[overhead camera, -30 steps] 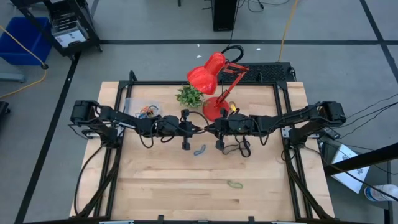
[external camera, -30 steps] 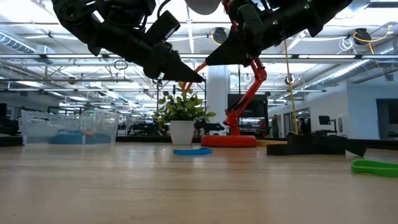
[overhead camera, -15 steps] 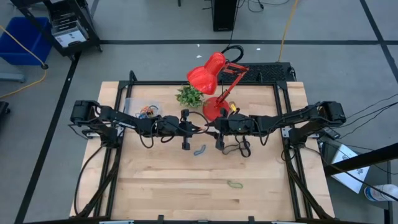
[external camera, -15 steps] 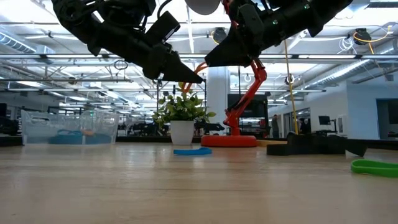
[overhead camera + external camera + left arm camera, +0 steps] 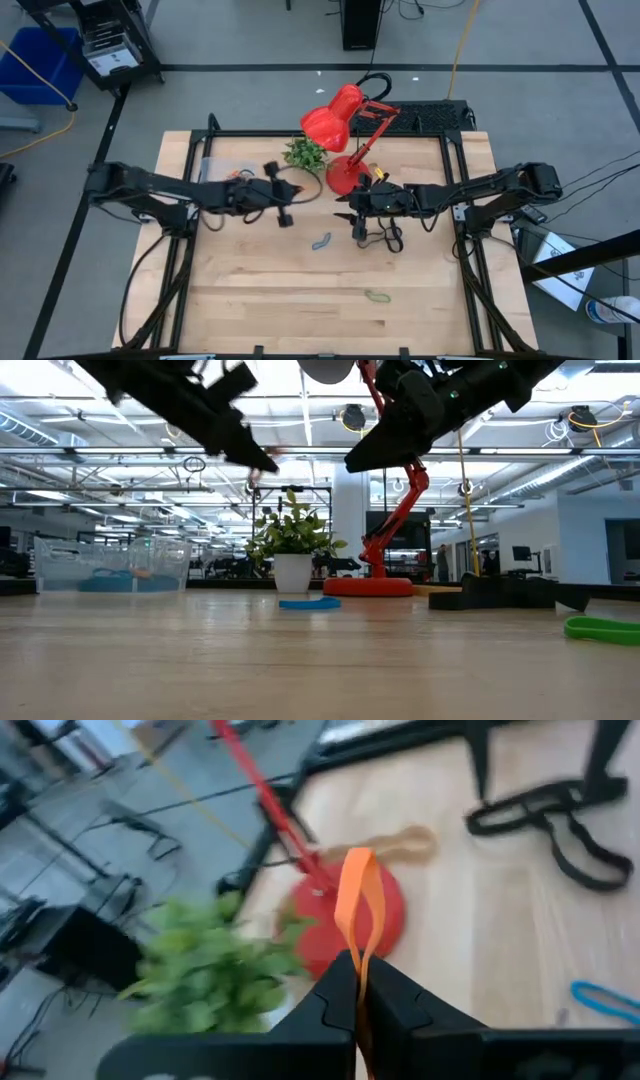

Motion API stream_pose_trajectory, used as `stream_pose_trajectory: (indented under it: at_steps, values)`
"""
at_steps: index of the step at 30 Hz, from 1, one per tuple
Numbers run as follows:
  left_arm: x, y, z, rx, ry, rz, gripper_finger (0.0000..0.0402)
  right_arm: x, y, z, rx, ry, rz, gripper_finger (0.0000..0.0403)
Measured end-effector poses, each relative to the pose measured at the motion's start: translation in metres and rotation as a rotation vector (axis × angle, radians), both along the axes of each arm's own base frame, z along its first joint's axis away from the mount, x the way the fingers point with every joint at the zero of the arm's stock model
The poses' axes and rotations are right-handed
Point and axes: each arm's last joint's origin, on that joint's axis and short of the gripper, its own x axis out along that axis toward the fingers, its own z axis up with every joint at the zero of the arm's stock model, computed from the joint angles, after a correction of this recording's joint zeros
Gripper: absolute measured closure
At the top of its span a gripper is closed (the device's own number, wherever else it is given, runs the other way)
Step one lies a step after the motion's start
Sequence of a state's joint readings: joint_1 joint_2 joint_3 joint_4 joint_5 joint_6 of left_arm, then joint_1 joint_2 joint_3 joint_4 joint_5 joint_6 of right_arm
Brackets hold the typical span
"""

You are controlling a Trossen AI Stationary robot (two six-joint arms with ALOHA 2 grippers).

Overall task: Pick and place rubber bands into bin
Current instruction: Put the orange rubber band into the transparent bin

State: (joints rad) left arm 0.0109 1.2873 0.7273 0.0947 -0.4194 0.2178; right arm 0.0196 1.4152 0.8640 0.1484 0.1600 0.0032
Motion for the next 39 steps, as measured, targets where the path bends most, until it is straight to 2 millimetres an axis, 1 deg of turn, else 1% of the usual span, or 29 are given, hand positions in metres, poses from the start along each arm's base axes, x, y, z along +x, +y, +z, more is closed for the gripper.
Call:
stream_pose_trajectory:
  at_steps: [5,9,13,18,23,27,30,36,39]
  values:
    - [-0.039,0.003,0.03,-0.067,-0.066,0.151,0.0395,0.0,0.0,-0.001,-0.023,0.012,0.012,0.0219]
    - [-0.07,0.004,0.044,-0.137,-0.111,0.255,0.0397,0.0,0.0,-0.001,-0.024,0.013,0.012,0.0221]
    - [-0.096,0.011,0.046,-0.226,-0.111,0.389,0.0396,0.0,0.0,-0.001,-0.038,0.014,0.02,0.022]
    - [-0.116,0.027,0.028,-0.356,0.015,0.617,0.0396,0.0,0.0,0.0,-0.047,0.011,0.024,0.0223]
    - [-0.12,0.043,0.011,-0.506,0.142,0.754,0.0397,0.0,0.0,0.0,-0.047,0.01,0.024,0.0223]
    - [-0.115,0.058,0.0,-0.599,0.209,0.785,0.0394,0.0,0.0,0.0,-0.047,0.01,0.024,0.022]
    - [-0.11,0.068,-0.012,-0.643,0.288,0.814,0.0396,0.0,0.0,-0.001,-0.046,0.008,0.025,0.0221]
    - [-0.097,0.084,-0.038,-0.681,0.411,0.868,0.039,-0.007,0.0,-0.015,-0.036,0.007,0.022,0.0226]
    - [-0.094,0.089,-0.048,-0.689,0.468,0.897,0.0396,-0.01,0.0,-0.022,-0.035,-0.009,0.021,0.0224]
